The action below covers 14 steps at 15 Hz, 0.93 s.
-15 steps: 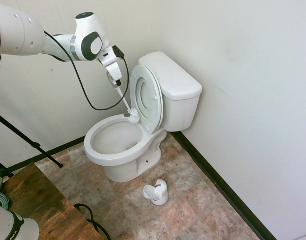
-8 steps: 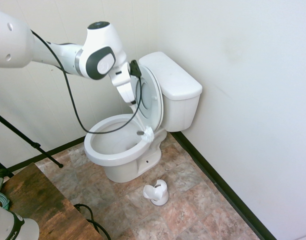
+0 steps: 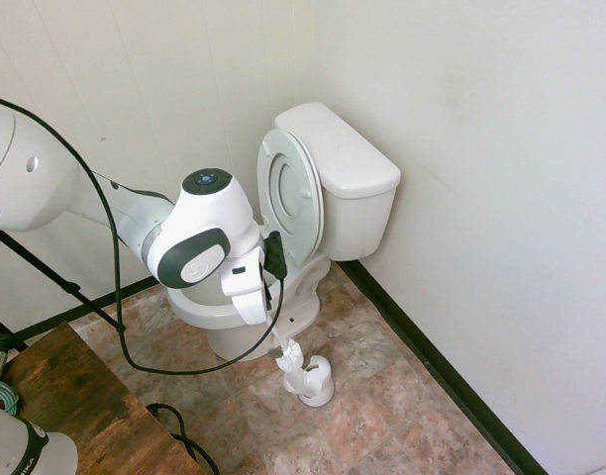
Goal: Clean the toilet
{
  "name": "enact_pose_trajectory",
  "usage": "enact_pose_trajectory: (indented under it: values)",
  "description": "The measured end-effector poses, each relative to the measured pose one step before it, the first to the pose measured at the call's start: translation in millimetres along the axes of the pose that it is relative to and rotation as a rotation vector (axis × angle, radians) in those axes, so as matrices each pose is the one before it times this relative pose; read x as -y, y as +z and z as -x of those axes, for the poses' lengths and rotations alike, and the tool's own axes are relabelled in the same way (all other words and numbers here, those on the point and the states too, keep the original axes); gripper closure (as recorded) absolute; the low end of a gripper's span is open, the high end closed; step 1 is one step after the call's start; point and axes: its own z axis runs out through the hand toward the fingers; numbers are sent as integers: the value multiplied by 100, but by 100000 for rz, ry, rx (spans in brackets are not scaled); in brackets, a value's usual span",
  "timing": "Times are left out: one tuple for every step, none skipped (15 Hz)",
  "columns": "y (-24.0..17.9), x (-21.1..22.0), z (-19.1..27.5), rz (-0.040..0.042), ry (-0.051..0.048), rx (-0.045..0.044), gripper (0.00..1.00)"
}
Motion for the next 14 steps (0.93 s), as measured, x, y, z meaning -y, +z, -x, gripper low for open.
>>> enact_pose_trajectory:
  values:
    - [966,210,37,275,567,-106,100]
    - [1194,335,7,632,470,-96,100]
    - [1359,471,56,778,265,-41,100]
    - [1608,672,207,1144,362,186,100]
    - [1520,827,348,1149,190,268,100]
    - [1319,837,339,991,538,334,100]
    - [1315,823,387,900,869,484,100]
    - [1245,640,274,915,935,417,100]
    - [1138,623,64,660,1012,207,100]
    - [1174,640,-132,588,1177,177,100]
    - [1110,491,-228,635,875,164,100]
    - [1207,395,-215,791,594,80,100]
    - [1266,367,-83,875,455,149,100]
    - [1399,267,-24,1074,318,165,100]
